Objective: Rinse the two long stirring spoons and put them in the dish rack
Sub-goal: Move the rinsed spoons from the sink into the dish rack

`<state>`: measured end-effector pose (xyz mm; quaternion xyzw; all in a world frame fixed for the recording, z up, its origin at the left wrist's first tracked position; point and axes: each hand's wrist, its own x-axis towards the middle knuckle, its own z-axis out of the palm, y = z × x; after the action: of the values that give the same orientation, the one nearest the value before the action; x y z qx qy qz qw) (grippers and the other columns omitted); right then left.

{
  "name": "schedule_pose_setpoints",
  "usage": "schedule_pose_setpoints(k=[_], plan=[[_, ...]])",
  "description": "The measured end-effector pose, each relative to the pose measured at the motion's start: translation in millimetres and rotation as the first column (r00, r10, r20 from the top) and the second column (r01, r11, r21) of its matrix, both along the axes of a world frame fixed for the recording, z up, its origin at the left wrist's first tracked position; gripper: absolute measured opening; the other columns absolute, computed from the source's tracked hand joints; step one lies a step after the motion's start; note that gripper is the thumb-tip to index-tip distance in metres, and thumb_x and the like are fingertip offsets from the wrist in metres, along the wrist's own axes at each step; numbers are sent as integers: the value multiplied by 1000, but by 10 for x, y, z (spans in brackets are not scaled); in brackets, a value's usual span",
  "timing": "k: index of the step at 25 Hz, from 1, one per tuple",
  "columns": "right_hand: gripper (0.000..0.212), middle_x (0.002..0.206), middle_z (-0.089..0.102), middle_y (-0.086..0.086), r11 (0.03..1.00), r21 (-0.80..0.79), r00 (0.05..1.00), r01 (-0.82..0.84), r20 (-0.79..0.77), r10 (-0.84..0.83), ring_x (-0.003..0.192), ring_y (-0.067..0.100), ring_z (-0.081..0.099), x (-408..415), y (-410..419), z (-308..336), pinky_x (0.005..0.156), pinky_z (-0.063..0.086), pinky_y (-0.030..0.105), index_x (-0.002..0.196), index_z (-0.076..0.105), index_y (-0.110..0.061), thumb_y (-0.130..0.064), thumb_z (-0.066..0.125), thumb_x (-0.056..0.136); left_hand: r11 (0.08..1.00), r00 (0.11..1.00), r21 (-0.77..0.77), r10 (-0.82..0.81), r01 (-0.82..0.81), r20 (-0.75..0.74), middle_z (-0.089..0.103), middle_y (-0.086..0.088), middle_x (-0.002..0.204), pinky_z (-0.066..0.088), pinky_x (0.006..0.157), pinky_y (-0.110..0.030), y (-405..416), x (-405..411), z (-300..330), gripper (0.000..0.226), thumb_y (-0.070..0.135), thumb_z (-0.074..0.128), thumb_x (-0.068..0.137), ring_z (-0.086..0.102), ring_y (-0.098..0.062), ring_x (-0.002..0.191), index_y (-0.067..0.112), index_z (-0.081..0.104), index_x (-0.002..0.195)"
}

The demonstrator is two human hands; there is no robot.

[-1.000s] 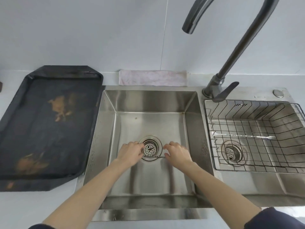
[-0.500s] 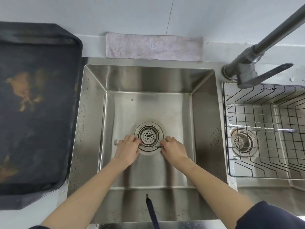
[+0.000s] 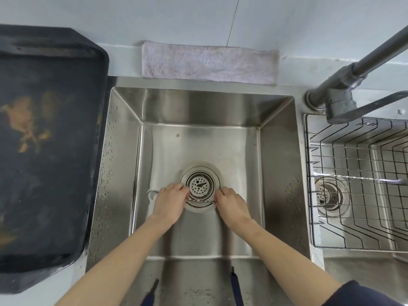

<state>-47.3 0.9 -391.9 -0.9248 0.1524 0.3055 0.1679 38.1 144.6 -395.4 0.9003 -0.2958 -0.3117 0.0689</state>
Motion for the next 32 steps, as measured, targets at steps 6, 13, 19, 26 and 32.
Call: schedule_pose_setpoints(k=[6,13,19,26,32], plan=[[31,122,56,12,999,-24,998,-22,60,24,115,31,50,-39,-3,173,90,43,38,116,52,-5,5,44,88,999,998,-21,-23,25,66,60,-3,116,36,84,-32,11,0,229,21,16,46,94,50,-23,114,13,60,109],[33,119,55,14,998,-57,973,33,228,-19,114,32,49,-87,-33,661,86,45,41,116,52,-4,7,42,87,993,985,-114,-20,40,171,62,-8,110,43,88,-37,5,-14,670,19,16,49,93,53,-27,110,12,63,105],[26,119,56,12,994,-85,929,67,369,-31,114,30,50,-172,-61,1113,85,46,39,115,53,-6,-4,40,93,981,950,-175,-26,84,311,60,-6,111,43,88,-37,-12,-80,1181,20,19,49,93,52,-25,112,13,61,107],[19,111,56,11,989,-141,840,51,542,34,108,30,52,-326,-196,1469,85,48,41,109,54,-7,-4,44,93,957,906,-260,-7,129,424,60,-6,110,43,87,-34,-14,-238,1605,19,17,47,94,51,-25,109,11,60,106],[19,112,58,11,972,-201,796,121,605,26,103,32,53,-661,-578,1650,69,34,33,109,56,-7,-7,44,94,915,888,-336,-48,222,457,63,-4,106,43,83,-34,-368,-516,1740,15,16,50,92,54,-24,106,10,61,101]])
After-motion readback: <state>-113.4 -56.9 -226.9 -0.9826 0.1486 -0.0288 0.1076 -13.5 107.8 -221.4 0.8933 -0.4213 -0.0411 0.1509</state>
